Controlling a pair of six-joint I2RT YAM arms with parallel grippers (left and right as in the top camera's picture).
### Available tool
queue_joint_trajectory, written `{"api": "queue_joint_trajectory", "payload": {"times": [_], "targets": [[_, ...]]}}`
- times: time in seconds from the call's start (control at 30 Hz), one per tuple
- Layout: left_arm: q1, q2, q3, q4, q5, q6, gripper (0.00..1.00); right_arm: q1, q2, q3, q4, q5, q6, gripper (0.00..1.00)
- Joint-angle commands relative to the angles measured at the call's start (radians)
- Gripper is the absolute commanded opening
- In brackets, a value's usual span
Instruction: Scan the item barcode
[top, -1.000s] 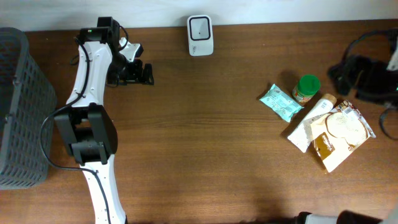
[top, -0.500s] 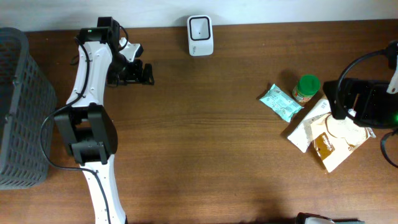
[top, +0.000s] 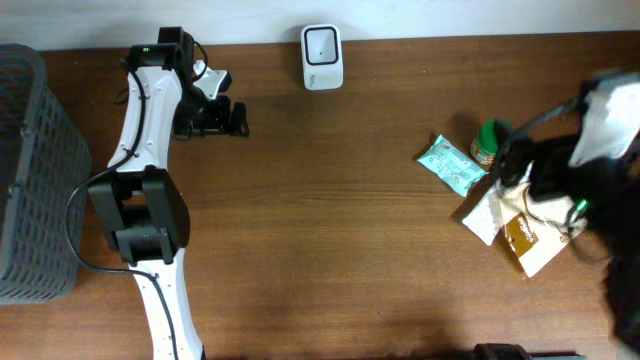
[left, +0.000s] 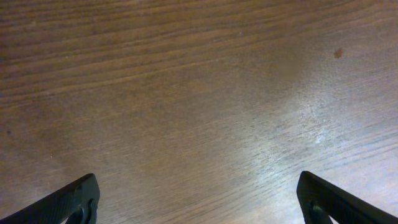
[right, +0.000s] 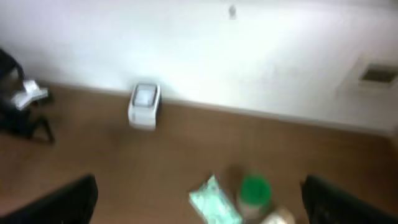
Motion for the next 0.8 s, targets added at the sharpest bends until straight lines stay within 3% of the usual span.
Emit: {"api": "queue_joint_trajectory", "payload": {"times": [0.0,0.23,0.33,0.5,0.77], "targets": [[-0.002,-0.015,-0.001,0.000,-0.004,0.005,0.99,0.051,-0.209,-0.349,0.230,0.046,-0.007,0.98],[-0.002,-0.015,-0.001,0.000,-0.004,0.006,0.99,0.124,-0.645,-1.070,0.824,0.107,-0.006,0.98],[-0.002,-0.015,-0.001,0.000,-0.004,0.005,0.99,0.134,-0.764,-1.281,0.964,0.110,0.002,0.98],[-0.002,-0.015,-0.001,0.000,-0.004,0.005,0.99,0.154,-0.870,-1.451,1.010,0.126,0.001,0.98],[-0.002,-0.015,-0.001,0.000,-0.004,0.005,0.99,0.161,-0.947,-1.461,0.792,0.132,0.003,0.98]]}}
